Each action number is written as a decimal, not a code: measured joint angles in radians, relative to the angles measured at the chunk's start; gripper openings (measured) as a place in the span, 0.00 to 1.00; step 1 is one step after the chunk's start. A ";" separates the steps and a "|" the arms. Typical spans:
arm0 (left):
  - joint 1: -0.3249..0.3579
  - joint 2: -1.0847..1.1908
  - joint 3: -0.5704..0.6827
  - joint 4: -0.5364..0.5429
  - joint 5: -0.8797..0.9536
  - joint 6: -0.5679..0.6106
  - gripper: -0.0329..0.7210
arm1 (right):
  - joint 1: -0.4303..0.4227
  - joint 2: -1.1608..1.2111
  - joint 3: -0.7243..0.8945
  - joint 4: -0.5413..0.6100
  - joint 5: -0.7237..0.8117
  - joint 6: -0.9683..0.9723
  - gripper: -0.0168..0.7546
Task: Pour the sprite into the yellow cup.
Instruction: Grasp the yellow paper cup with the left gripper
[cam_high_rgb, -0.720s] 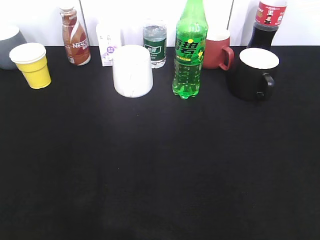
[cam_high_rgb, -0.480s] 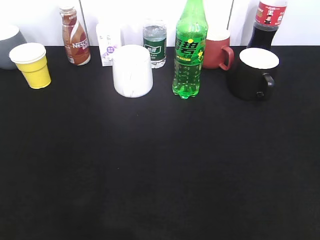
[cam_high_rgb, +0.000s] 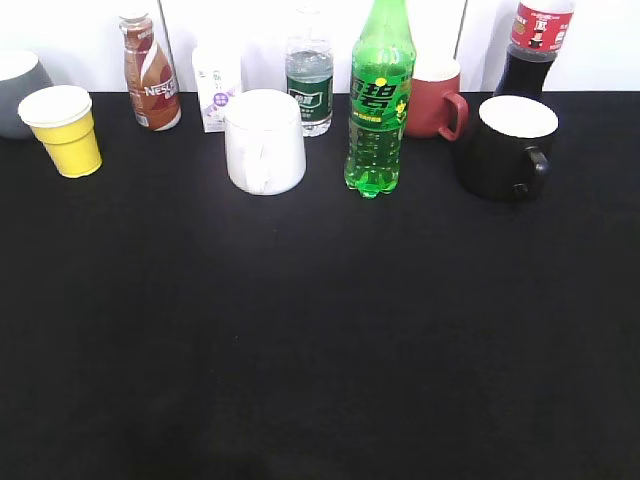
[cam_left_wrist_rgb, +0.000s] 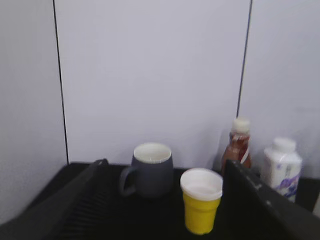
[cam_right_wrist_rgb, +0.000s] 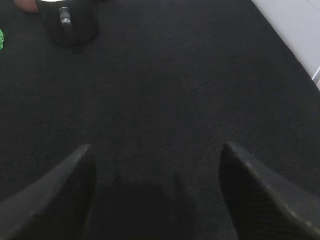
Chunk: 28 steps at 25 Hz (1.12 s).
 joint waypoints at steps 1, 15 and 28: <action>0.000 0.117 0.047 0.001 -0.133 0.000 0.75 | 0.000 0.000 0.000 0.000 0.000 0.000 0.78; -0.066 1.322 -0.134 0.211 -0.954 0.000 0.93 | 0.000 0.000 0.000 0.000 0.000 0.000 0.78; -0.066 1.612 -0.559 0.226 -0.772 0.000 0.93 | 0.000 0.000 0.000 0.000 0.000 0.000 0.78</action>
